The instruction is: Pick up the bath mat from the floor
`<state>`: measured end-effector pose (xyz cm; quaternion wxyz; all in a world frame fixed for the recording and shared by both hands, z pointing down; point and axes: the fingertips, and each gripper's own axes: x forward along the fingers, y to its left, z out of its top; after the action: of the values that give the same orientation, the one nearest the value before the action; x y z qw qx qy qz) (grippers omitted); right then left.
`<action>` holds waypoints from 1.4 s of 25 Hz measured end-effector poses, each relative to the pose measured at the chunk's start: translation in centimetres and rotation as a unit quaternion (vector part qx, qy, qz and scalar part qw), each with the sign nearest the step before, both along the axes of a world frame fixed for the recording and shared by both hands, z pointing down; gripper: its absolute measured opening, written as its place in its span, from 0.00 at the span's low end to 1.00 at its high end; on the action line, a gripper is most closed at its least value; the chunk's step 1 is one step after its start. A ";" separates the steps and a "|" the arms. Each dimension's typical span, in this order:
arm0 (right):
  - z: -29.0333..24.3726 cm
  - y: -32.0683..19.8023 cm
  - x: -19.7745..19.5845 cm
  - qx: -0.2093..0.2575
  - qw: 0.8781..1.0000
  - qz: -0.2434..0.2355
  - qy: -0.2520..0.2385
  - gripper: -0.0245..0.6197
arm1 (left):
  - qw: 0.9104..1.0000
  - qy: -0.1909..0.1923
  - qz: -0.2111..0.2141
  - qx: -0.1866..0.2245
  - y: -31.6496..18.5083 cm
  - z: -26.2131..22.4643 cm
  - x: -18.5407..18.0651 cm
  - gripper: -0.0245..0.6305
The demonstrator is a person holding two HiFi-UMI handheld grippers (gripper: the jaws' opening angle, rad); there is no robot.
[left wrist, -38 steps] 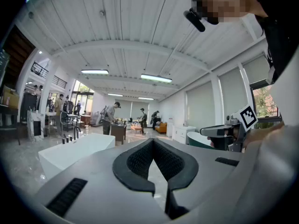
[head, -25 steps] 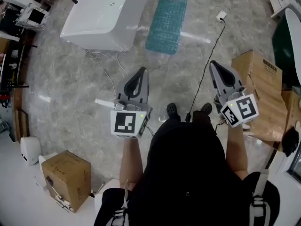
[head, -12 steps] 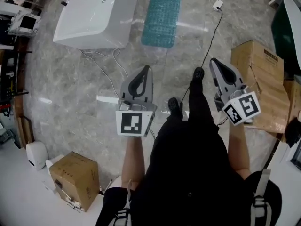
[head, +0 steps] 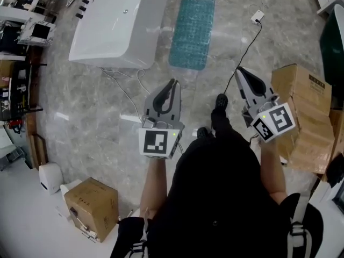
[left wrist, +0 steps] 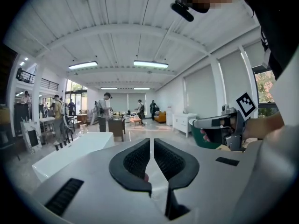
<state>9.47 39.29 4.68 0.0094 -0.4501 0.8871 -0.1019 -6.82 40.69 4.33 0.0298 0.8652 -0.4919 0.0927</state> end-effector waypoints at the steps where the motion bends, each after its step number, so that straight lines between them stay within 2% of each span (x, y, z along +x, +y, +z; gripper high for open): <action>1: 0.0 -1.3 0.4 0.001 1.000 -0.004 -0.002 0.06 | 1.000 0.000 -0.007 0.000 -1.2 0.2 0.5 0.07; 6: 0.7 -6.9 1.6 -0.005 0.999 -0.038 0.009 0.06 | 0.999 0.002 -0.042 -0.007 -6.9 1.1 3.0 0.07; 10: 1.8 -11.2 1.5 -0.024 0.998 -0.063 0.016 0.06 | 0.998 0.002 -0.063 -0.007 -10.9 1.1 3.4 0.07; 15: 3.6 -16.0 -0.1 -0.043 0.996 -0.073 0.017 0.06 | 0.995 0.000 -0.084 -0.057 -14.6 3.9 0.9 0.07; 19: 4.6 -19.8 -2.3 -0.053 0.996 -0.076 0.018 0.06 | 0.992 0.035 -0.093 -0.076 -17.8 5.7 -1.4 0.12; 26: 5.6 -26.6 -6.6 -0.049 0.996 -0.068 0.033 0.06 | 0.989 0.064 -0.085 -0.100 -25.3 9.3 -4.7 0.16; 30: 9.5 -30.4 -8.0 -0.061 0.994 -0.059 0.068 0.06 | 0.988 0.055 -0.065 -0.129 -29.8 13.5 -5.4 0.21; 35: 15.9 -34.7 -8.0 -0.107 0.990 -0.059 0.069 0.05 | 0.985 0.052 -0.065 -0.153 -35.2 19.4 -5.6 0.25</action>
<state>1.46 4.54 20.56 -0.1059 -0.4017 0.8945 -0.1650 -12.44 5.45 23.70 0.1931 0.8201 -0.5253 0.1195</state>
